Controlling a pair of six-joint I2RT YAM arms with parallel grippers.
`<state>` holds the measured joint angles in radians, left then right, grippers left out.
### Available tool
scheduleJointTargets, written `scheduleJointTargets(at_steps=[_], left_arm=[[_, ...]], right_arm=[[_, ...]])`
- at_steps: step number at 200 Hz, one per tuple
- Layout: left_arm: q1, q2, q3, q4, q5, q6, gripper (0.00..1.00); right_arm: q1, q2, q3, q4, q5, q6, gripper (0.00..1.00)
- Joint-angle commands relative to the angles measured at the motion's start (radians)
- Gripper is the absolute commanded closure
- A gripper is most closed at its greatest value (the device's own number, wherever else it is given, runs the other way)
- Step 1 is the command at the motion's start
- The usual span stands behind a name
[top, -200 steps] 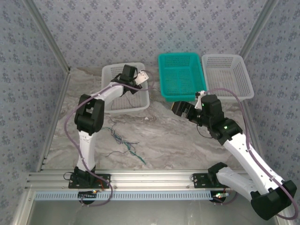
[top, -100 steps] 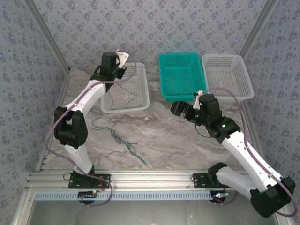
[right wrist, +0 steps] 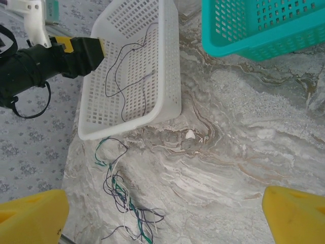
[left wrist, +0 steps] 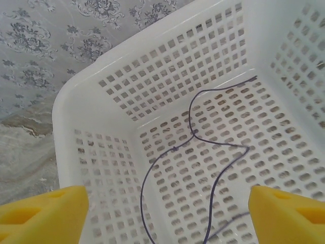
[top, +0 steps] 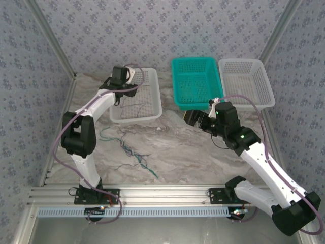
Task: Untangle the cables
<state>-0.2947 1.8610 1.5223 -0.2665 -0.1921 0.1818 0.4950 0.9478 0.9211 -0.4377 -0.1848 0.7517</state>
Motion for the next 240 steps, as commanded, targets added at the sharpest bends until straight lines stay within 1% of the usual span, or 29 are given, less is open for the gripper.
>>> scheduleJointTargets(at_steps=[1, 16, 21, 24, 29, 39, 44, 58, 78, 99, 114, 127, 152, 162, 172, 190, 197, 227, 240], left_arm=[[-0.001, -0.194, 0.033, -0.08, 0.092, -0.153, 0.17], [0.004, -0.314, -0.048, -0.103, 0.176, -0.33, 0.17], [0.006, -0.367, -0.098, -0.084, 0.206, -0.401, 0.17], [0.008, -0.401, -0.137, -0.065, 0.222, -0.445, 0.16], [0.009, -0.459, -0.201, -0.034, 0.239, -0.515, 0.16], [0.009, -0.572, -0.324, 0.005, 0.247, -0.641, 0.12], [0.009, -0.621, -0.37, 0.001, 0.25, -0.681, 0.11], [0.009, -0.732, -0.454, -0.083, 0.232, -0.753, 0.11], [0.009, -0.854, -0.533, -0.243, 0.199, -0.804, 0.12], [0.009, -0.964, -0.631, -0.346, 0.198, -0.855, 0.13], [0.01, -1.025, -0.686, -0.401, 0.19, -0.874, 0.14], [0.011, -1.066, -0.731, -0.405, 0.186, -0.892, 0.14], [0.012, -1.117, -0.786, -0.434, 0.162, -0.923, 0.14], [0.012, -1.125, -0.805, -0.429, 0.162, -0.94, 0.14], [0.012, -1.126, -0.823, -0.424, 0.165, -0.956, 0.15], [0.014, -1.126, -0.844, -0.418, 0.169, -0.978, 0.14], [0.015, -1.13, -0.849, -0.418, 0.171, -0.987, 0.14], [0.016, -1.154, -0.855, -0.418, 0.162, -0.995, 0.15], [0.018, -1.158, -0.855, -0.418, 0.147, -0.993, 0.14]], right_arm=[[0.034, -0.015, 0.033, 0.005, 0.067, -0.042, 0.0], [0.108, -0.003, 0.03, 0.014, 0.15, -0.109, 0.0], [0.137, 0.007, 0.029, 0.015, 0.18, -0.114, 0.01], [0.153, 0.015, 0.028, 0.016, 0.193, -0.151, 0.0], [0.182, 0.031, 0.029, 0.016, 0.22, -0.169, 0.0], [0.238, 0.073, 0.03, 0.019, 0.236, -0.198, 0.01], [0.264, 0.098, 0.031, 0.024, 0.235, -0.207, 0.01], [0.344, 0.18, 0.03, 0.053, 0.221, -0.218, 0.01], [0.464, 0.325, 0.03, 0.133, 0.215, -0.228, 0.0], [0.545, 0.498, 0.058, 0.205, 0.198, -0.234, 0.0], [0.581, 0.624, 0.097, 0.237, 0.184, -0.251, 0.0], [0.609, 0.716, 0.138, 0.26, 0.182, -0.286, 0.0], [0.632, 0.864, 0.259, 0.218, 0.147, -0.329, 0.03], [0.635, 0.91, 0.324, 0.189, 0.117, -0.328, 0.06], [0.64, 0.945, 0.35, 0.185, 0.1, -0.328, 0.11], [0.642, 0.998, 0.366, 0.195, 0.077, -0.321, 0.24], [0.642, 1.02, 0.376, 0.189, 0.075, -0.321, 0.27], [0.659, 1.098, 0.424, 0.127, 0.087, -0.35, 0.35], [0.668, 1.123, 0.446, 0.102, 0.099, -0.36, 0.45]])
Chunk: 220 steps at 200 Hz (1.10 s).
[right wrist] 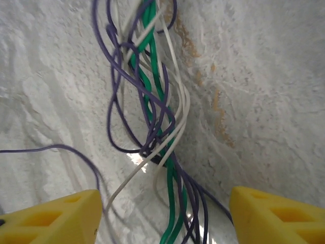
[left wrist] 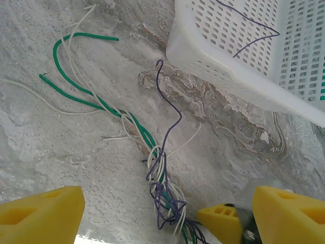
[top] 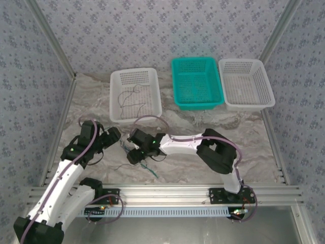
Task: Untangle the cables
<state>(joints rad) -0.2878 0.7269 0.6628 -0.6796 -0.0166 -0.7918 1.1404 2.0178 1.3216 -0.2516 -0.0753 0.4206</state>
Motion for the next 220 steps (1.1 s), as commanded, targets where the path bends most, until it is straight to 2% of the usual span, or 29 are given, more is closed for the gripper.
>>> scheduleJointTargets(at_steps=[1, 15, 36, 56, 101, 124, 154, 186, 220], left_arm=[[0.011, -0.024, 0.004, -0.005, -0.029, -0.019, 0.14], [0.012, -0.024, 0.0, -0.005, -0.03, -0.019, 0.14], [0.012, -0.027, -0.012, -0.005, -0.023, -0.022, 0.14], [0.012, -0.036, -0.02, 0.04, 0.001, -0.02, 0.14], [0.014, -0.054, 0.017, 0.125, 0.16, 0.039, 0.13], [0.017, -0.052, 0.064, 0.151, 0.238, 0.067, 0.14], [0.016, -0.015, 0.144, 0.155, 0.306, 0.098, 0.18], [0.015, 0.035, 0.208, 0.164, 0.369, 0.102, 0.22], [0.015, 0.04, 0.258, 0.178, 0.385, 0.096, 0.22]], right_arm=[[0.025, 0.054, 0.046, -0.086, -0.009, -0.031, 0.45], [0.034, 0.058, 0.053, -0.094, 0.002, -0.036, 0.58], [0.035, 0.031, 0.043, -0.086, 0.033, -0.035, 0.85], [0.036, -0.028, 0.017, -0.063, 0.066, -0.039, 1.0], [0.035, -0.308, -0.169, 0.067, 0.058, -0.122, 1.0], [0.034, -0.447, -0.231, 0.068, 0.045, -0.172, 1.0], [0.035, -0.602, -0.291, 0.053, 0.085, -0.224, 1.0], [0.029, -0.689, -0.317, 0.033, 0.113, -0.28, 1.0], [0.015, -0.688, -0.333, 0.005, 0.148, -0.304, 1.0]])
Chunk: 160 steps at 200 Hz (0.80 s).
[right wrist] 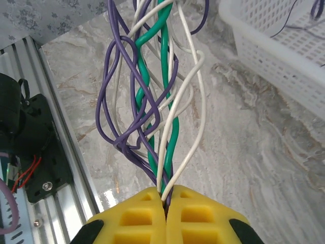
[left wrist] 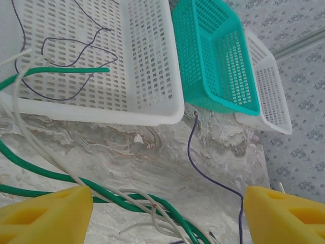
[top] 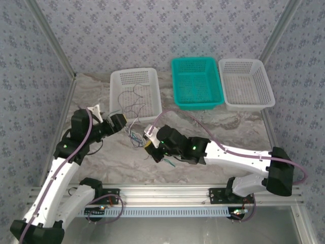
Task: Untangle the cables
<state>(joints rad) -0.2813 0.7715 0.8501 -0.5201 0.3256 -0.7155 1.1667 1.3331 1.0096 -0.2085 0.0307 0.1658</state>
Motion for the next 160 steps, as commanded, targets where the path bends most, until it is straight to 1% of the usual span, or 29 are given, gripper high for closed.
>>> scheduleJointTargets(at_steps=[1, 21, 36, 43, 50, 57, 65, 82, 95, 112, 146, 160], left_arm=[[0.008, -0.006, 0.073, 0.016, 0.042, 0.022, 0.22], [0.008, -0.01, 0.135, -0.06, -0.011, 0.123, 0.22], [0.008, -0.004, 0.202, -0.166, -0.105, 0.235, 0.22], [0.008, 0.0, 0.229, -0.208, -0.15, 0.27, 0.22], [0.008, 0.005, 0.245, -0.227, -0.17, 0.295, 0.22], [0.009, 0.013, 0.253, -0.229, -0.164, 0.306, 0.22], [0.008, 0.03, 0.259, -0.225, -0.131, 0.305, 0.22], [0.007, 0.096, 0.257, -0.201, -0.033, 0.26, 0.22], [0.008, 0.152, 0.253, -0.192, 0.014, 0.225, 0.22], [0.008, 0.205, 0.234, -0.166, 0.004, 0.186, 0.23], [0.008, 0.257, 0.176, -0.082, 0.0, 0.166, 0.26], [0.008, 0.274, 0.15, -0.043, 0.033, 0.148, 0.26]], right_arm=[[-0.012, -0.003, -0.022, -0.037, 0.041, -0.049, 1.0], [-0.021, -0.002, -0.036, -0.036, 0.024, -0.053, 1.0], [-0.024, 0.001, -0.038, -0.049, 0.023, -0.061, 1.0], [-0.025, 0.002, -0.038, -0.054, 0.031, -0.065, 1.0], [-0.024, 0.001, -0.039, -0.061, 0.032, -0.069, 1.0], [-0.024, -0.002, -0.038, -0.062, 0.031, -0.075, 1.0], [-0.023, -0.006, -0.038, -0.063, 0.028, -0.082, 1.0], [-0.019, -0.015, -0.036, -0.064, 0.025, -0.097, 1.0], [-0.015, -0.02, -0.032, -0.061, 0.028, -0.109, 1.0], [-0.006, -0.027, -0.025, -0.06, 0.029, -0.121, 1.0], [0.007, -0.04, -0.02, -0.048, 0.012, -0.125, 1.0], [0.011, -0.046, -0.019, -0.041, 0.007, -0.124, 1.0]])
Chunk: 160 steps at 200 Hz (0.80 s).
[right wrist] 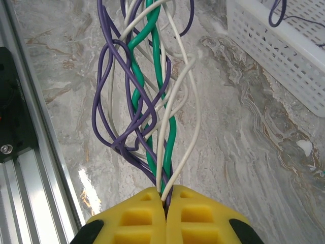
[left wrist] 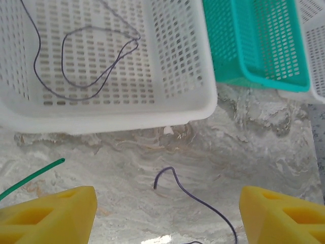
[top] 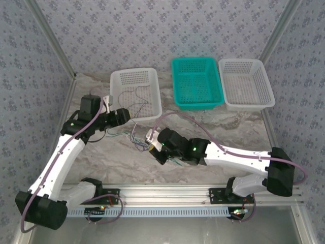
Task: Untangle the cables
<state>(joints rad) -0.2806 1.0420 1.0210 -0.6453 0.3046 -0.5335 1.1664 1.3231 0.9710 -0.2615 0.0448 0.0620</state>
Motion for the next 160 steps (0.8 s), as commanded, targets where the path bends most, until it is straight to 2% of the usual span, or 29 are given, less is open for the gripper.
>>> scheduleJointTargets(at_steps=[1, 17, 71, 120, 130, 160], left_arm=[[0.008, 0.005, -0.024, 0.086, 0.057, -0.035, 0.26], [0.009, 0.03, -0.057, 0.142, 0.096, -0.065, 0.29], [0.012, 0.044, -0.091, 0.196, 0.081, -0.107, 0.68], [0.027, 0.027, -0.104, 0.206, 0.06, -0.128, 0.9], [0.03, 0.021, -0.102, 0.207, 0.061, -0.127, 1.0], [0.039, -0.026, -0.072, 0.257, 0.095, -0.128, 1.0]], right_arm=[[0.011, -0.037, 0.019, 0.014, -0.007, -0.02, 1.0], [0.018, -0.041, 0.021, 0.022, -0.016, -0.019, 1.0], [0.025, -0.045, 0.025, 0.038, -0.022, -0.016, 1.0], [0.029, -0.051, 0.017, 0.055, -0.023, -0.013, 1.0], [0.029, -0.051, 0.01, 0.057, -0.02, -0.013, 1.0], [0.029, -0.015, -0.043, 0.059, 0.045, -0.018, 1.0]])
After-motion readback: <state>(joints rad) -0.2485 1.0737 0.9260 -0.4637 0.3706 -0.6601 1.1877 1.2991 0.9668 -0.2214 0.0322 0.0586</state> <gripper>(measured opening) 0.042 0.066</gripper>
